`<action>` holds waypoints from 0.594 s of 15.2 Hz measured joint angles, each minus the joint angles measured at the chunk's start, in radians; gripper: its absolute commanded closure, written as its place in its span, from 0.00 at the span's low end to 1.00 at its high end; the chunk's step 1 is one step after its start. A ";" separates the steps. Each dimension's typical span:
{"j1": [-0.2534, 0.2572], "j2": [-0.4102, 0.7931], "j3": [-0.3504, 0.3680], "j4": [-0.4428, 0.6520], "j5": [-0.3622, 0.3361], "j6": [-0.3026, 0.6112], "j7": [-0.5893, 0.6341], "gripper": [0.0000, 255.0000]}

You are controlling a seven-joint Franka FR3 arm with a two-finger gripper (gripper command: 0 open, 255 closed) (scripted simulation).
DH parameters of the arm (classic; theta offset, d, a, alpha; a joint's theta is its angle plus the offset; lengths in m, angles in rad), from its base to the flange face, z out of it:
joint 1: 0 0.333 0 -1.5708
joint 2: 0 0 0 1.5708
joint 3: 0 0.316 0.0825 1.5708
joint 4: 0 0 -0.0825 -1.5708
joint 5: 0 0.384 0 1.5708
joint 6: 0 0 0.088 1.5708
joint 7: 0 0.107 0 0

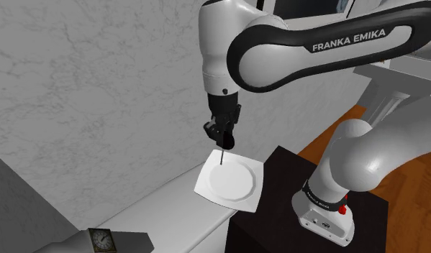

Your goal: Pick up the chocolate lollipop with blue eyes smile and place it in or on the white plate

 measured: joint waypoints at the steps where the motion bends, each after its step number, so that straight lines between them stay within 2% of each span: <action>1: -0.002 -0.023 -0.016 -0.011 -0.004 -0.012 -0.018 1.00; 3: -0.005 -0.094 -0.060 -0.046 -0.013 -0.052 -0.061 1.00; 9: -0.002 -0.114 -0.064 -0.123 -0.009 0.003 -0.077 1.00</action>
